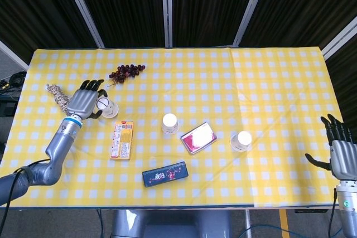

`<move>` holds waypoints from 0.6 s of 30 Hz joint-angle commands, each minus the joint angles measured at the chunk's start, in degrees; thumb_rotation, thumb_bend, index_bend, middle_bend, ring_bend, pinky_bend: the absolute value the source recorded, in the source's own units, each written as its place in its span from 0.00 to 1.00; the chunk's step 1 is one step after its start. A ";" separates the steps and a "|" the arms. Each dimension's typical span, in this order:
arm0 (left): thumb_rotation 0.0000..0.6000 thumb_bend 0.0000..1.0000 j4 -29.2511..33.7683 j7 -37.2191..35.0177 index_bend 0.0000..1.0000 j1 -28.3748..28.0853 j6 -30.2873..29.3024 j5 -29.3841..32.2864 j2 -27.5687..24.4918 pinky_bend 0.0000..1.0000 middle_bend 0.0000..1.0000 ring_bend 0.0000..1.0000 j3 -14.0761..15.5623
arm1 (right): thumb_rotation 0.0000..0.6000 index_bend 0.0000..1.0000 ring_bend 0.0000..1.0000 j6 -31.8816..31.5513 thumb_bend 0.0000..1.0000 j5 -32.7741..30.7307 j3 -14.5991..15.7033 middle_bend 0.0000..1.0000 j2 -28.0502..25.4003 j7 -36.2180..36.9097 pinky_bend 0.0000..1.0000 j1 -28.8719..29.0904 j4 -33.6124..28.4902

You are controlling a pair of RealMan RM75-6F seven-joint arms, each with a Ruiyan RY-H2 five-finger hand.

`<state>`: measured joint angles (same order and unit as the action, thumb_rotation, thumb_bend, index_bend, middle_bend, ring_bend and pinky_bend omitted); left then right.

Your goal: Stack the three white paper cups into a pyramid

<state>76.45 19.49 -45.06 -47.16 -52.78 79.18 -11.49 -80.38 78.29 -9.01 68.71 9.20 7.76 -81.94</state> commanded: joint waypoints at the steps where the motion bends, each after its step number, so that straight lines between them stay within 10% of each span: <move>1: 1.00 0.40 7.63 -0.43 0.38 0.18 -3.27 -2.31 -4.18 0.00 0.00 0.00 -1.71 | 1.00 0.02 0.00 -0.23 0.04 0.09 -0.07 0.00 -0.17 0.38 0.00 -0.11 -0.14; 18: 1.00 0.40 13.01 8.65 0.38 -5.93 -3.96 3.64 1.60 0.00 0.00 0.00 -1.08 | 1.00 0.03 0.00 0.25 0.04 0.07 -0.09 0.00 -0.87 2.27 0.00 -0.21 -0.21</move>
<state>89.58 27.55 -50.35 -51.23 -49.79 79.99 -12.83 -80.15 78.36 -9.11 67.85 11.45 7.54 -82.16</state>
